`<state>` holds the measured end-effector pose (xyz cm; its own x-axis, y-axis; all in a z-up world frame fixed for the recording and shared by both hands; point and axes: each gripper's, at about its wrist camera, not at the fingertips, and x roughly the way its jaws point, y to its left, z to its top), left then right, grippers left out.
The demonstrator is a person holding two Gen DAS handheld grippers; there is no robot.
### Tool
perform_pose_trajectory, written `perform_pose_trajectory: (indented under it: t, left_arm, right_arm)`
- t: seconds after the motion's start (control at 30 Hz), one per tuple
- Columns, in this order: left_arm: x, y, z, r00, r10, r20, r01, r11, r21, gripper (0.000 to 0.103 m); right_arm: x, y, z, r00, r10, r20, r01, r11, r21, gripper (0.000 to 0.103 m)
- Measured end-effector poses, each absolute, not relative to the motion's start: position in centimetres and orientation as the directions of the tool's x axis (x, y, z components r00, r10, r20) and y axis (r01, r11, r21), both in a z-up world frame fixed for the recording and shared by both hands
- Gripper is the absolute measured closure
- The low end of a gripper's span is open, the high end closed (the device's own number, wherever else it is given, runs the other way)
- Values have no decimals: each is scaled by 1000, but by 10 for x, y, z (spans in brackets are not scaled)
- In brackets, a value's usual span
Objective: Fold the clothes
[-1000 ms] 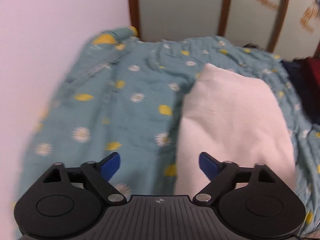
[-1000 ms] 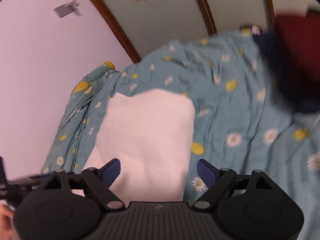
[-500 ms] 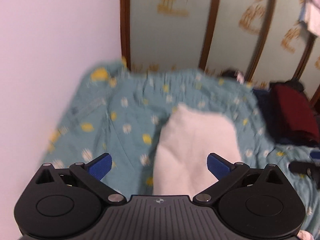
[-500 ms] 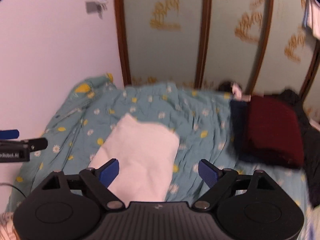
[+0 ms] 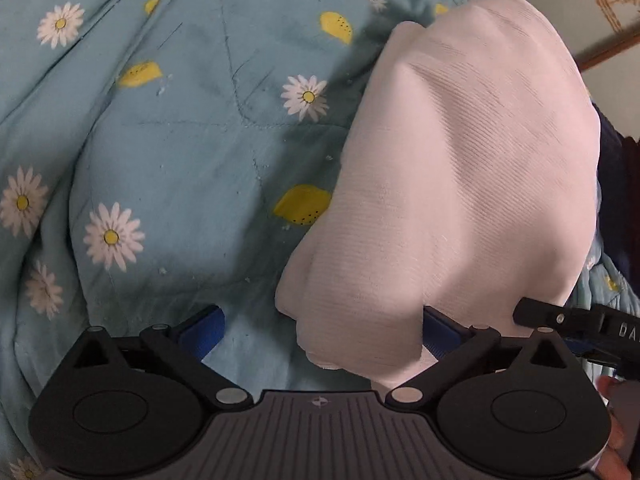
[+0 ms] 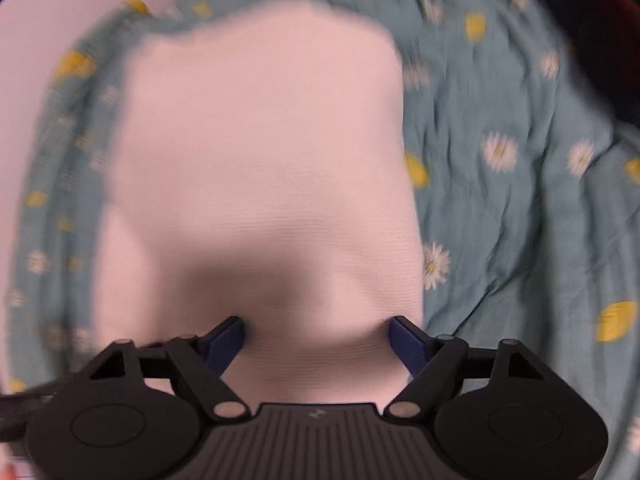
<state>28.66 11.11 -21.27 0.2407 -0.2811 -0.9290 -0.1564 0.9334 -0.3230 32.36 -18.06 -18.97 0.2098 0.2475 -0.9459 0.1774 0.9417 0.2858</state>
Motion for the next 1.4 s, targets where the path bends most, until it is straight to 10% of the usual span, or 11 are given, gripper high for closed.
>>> perform_pose_trajectory:
  t: [0.3,0.53,0.67,0.97,1.2,1.4]
  left_arm:
    - [261,91,-101,515,-238,-823,35,966,-258,12]
    - [310,48,-193,420,-145,-896,92,989,-116,0]
    - [318,86,-197,348,-306,-886,-15,943,-331,0]
    - [305,96,-107,516,-288,-807,50,950,-308,3]
    - [321,42,-178,438,-172,-882,139,983,-123,0]
    - [293,83,-120,490,-300,-818,99,952,-289,4]
  right_arm:
    - [350,-179,-68,354,308,-883,74,932,354,20]
    - [475,-121,-138,247,181,-952,83,975,207,18]
    - [502,-135,-190,155,230,-961,200,945,259,0]
    - [444,-145,-90,269,192,-944,38,977,209,11]
    - [455,-163,-177,204,235,-950,153,951,268,0]
    - [412,-166,-128,236,272,-933,53,955,291,7]
